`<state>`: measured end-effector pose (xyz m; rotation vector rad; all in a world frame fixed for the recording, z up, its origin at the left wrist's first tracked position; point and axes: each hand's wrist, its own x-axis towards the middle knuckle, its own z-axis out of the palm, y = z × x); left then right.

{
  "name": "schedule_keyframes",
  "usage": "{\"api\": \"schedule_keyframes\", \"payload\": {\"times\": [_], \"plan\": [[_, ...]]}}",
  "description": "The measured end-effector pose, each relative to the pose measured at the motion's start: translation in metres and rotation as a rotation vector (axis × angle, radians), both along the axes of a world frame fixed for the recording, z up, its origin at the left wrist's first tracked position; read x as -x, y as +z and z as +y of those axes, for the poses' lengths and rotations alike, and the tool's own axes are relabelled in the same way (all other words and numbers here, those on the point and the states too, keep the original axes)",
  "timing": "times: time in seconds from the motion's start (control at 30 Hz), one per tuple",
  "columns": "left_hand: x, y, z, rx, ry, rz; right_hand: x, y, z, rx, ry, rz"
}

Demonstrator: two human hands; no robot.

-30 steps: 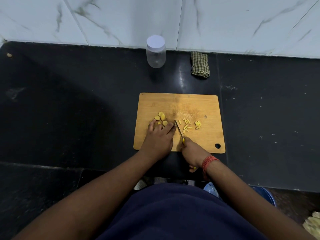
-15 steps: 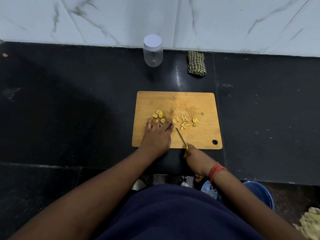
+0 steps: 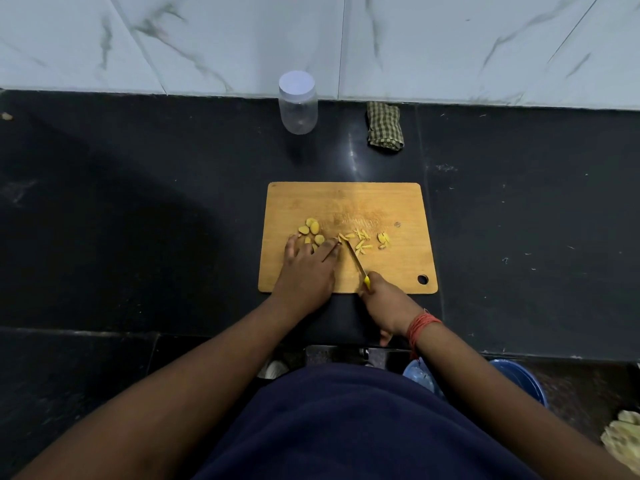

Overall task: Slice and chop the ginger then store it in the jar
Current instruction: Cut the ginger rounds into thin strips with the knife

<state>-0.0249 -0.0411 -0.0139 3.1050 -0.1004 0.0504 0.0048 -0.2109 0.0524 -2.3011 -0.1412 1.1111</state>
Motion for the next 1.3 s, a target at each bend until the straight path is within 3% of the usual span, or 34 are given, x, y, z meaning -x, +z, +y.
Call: {"api": "schedule_keyframes", "payload": {"times": [0.27,0.43,0.73,1.3], "plan": [[0.008,0.003,0.006,0.107,-0.034,-0.185,-0.005,0.002,0.0,-0.008,-0.028,-0.016],[0.018,0.003,0.018,0.143,0.122,-0.219,-0.003,-0.002,0.009,-0.016,0.084,-0.01],[0.021,0.0,0.043,0.214,0.38,-0.178,-0.004,-0.002,0.01,-0.036,-0.007,0.035],[-0.007,0.007,0.03,0.175,0.275,-0.132,-0.003,-0.004,0.005,-0.062,-0.059,0.035]]}}
